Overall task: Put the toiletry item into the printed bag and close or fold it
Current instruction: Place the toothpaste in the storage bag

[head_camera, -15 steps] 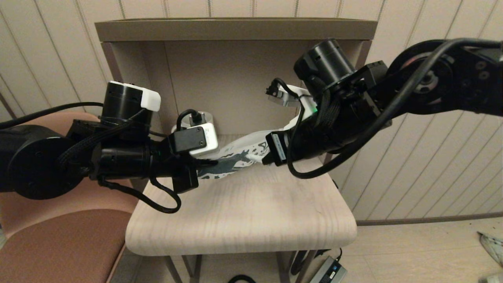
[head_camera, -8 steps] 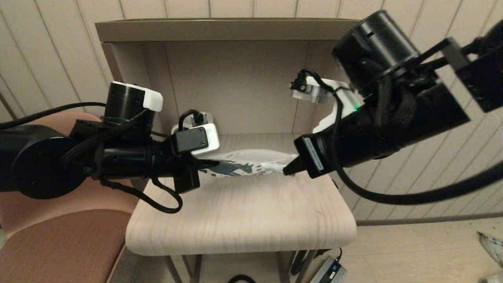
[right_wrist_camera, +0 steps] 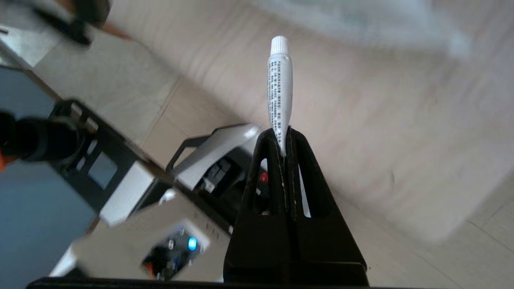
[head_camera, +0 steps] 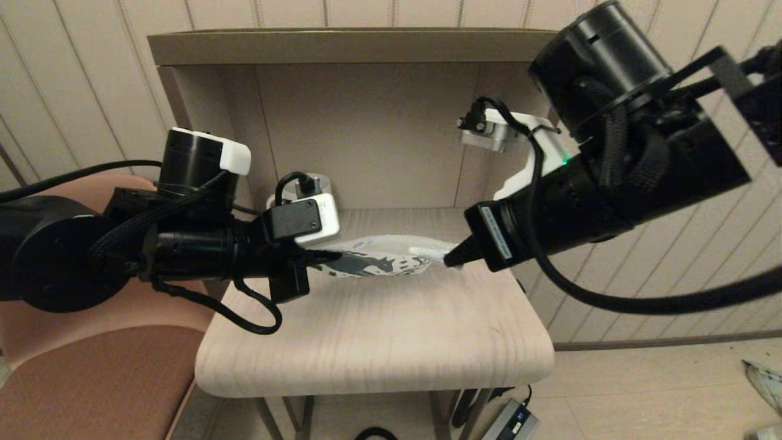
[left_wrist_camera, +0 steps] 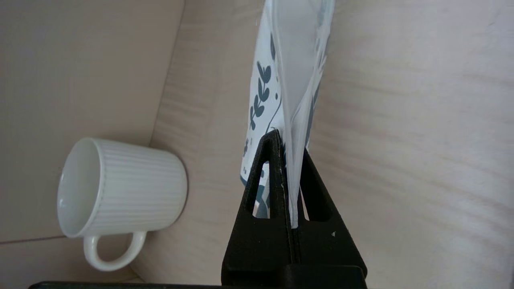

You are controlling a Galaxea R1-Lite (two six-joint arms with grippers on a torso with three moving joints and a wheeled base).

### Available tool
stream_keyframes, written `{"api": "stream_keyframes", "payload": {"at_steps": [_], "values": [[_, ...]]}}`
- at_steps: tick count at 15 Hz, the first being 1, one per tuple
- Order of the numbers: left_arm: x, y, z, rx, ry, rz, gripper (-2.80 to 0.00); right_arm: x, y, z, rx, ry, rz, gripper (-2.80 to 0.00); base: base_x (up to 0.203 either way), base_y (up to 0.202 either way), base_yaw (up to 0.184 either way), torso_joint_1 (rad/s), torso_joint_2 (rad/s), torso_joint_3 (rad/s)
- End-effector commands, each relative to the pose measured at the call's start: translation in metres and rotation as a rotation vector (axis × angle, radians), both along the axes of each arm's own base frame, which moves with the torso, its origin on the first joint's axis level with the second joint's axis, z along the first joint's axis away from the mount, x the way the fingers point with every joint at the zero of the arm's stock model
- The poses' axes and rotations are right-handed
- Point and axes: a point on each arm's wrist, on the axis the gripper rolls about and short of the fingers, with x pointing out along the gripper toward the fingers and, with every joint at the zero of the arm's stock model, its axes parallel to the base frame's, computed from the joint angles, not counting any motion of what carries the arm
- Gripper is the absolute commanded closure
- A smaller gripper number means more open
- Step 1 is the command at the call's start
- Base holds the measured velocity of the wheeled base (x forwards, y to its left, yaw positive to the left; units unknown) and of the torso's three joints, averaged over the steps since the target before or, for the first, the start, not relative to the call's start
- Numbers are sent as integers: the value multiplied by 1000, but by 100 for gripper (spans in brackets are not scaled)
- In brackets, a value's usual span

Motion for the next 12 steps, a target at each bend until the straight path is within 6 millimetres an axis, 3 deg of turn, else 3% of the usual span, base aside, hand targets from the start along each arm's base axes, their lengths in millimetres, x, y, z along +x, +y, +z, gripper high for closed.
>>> {"api": "stream_keyframes", "payload": {"at_steps": [1, 11, 12], "values": [[-1, 0, 0, 2, -2, -5, 0, 24, 15, -17, -27, 36, -14, 0, 0, 0, 0, 0, 0, 0], [-3, 0, -1, 1, 3, -19, 0, 47, 29, -34, -23, 21, -32, 0, 0, 0, 0, 0, 0, 0], [-3, 0, -2, 3, 6, -18, 0, 47, 30, -34, -27, 18, -36, -280, 0, 0, 0, 0, 0, 0]]}}
